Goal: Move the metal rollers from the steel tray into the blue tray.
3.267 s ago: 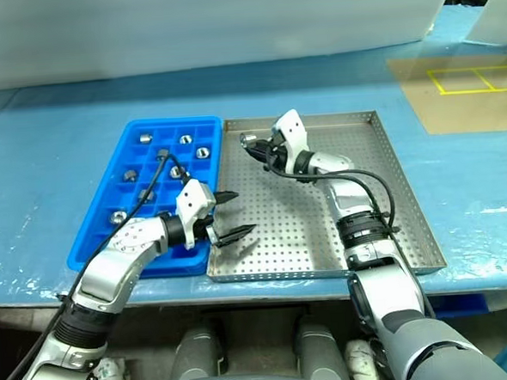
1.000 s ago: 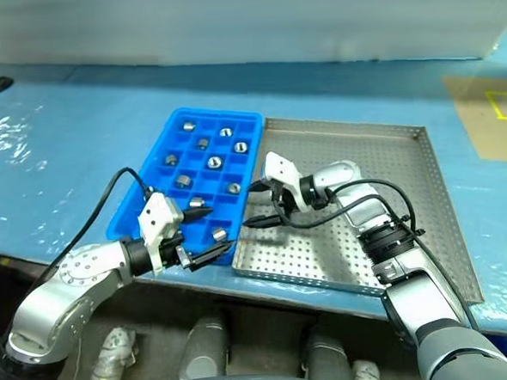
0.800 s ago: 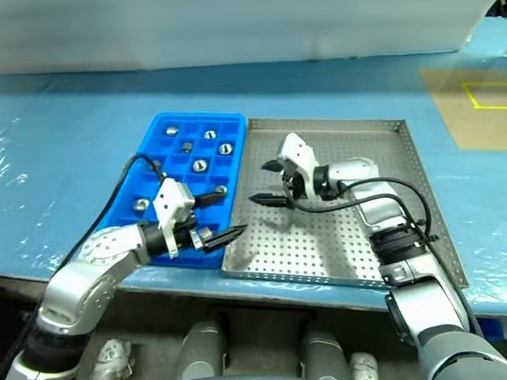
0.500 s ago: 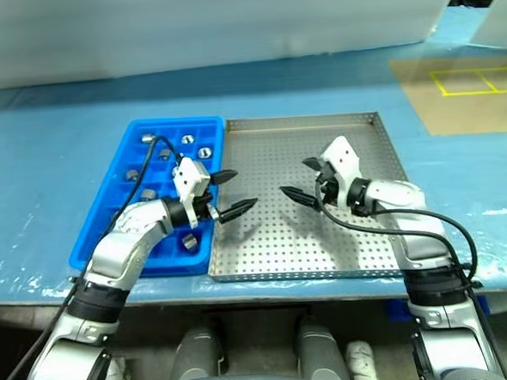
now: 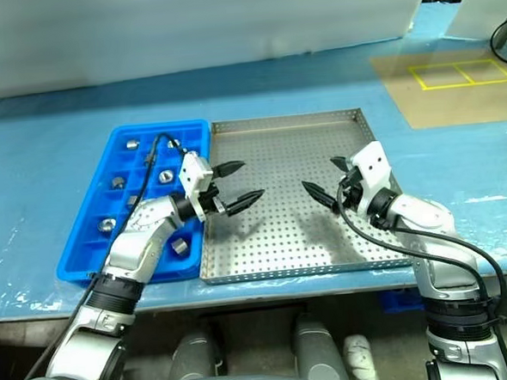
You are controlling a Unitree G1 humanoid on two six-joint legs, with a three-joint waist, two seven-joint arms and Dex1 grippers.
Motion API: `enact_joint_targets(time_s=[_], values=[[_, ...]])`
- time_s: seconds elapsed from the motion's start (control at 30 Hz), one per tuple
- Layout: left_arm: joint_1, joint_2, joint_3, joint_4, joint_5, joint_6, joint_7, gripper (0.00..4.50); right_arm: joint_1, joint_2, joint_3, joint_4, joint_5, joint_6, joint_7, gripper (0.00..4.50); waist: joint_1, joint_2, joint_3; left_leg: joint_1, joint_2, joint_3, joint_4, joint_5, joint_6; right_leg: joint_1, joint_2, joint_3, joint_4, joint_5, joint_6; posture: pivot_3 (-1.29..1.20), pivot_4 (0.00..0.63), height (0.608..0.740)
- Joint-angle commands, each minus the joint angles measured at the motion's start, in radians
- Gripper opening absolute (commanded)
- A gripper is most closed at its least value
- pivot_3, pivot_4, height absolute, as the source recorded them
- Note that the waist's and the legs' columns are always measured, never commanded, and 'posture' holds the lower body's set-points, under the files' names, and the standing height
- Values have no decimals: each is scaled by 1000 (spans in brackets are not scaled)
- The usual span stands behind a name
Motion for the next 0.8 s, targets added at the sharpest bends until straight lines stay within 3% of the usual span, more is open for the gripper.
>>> enact_joint_targets(time_s=[0.03,0.23,0.8], values=[[5,1,4,-37,14,-32,-6,4500,-28,-1,22,4,-2,-53,-1,4457,0,0,0,0,0,0,0,0,0,0,0,0,0,0,0,-280,150,740],[-4,-15,13,-55,9,3,19,4500,-16,-9,86,30,-25,-86,10,4457,3,0,0,-1,0,0,0,-1,1,0,0,0,-2,0,0,-249,150,740],[-6,-15,-4,-87,16,52,15,4500,-63,7,105,65,-14,-102,10,4457,8,0,0,-1,0,0,-1,-1,1,0,0,0,-3,0,0,-234,150,740]])
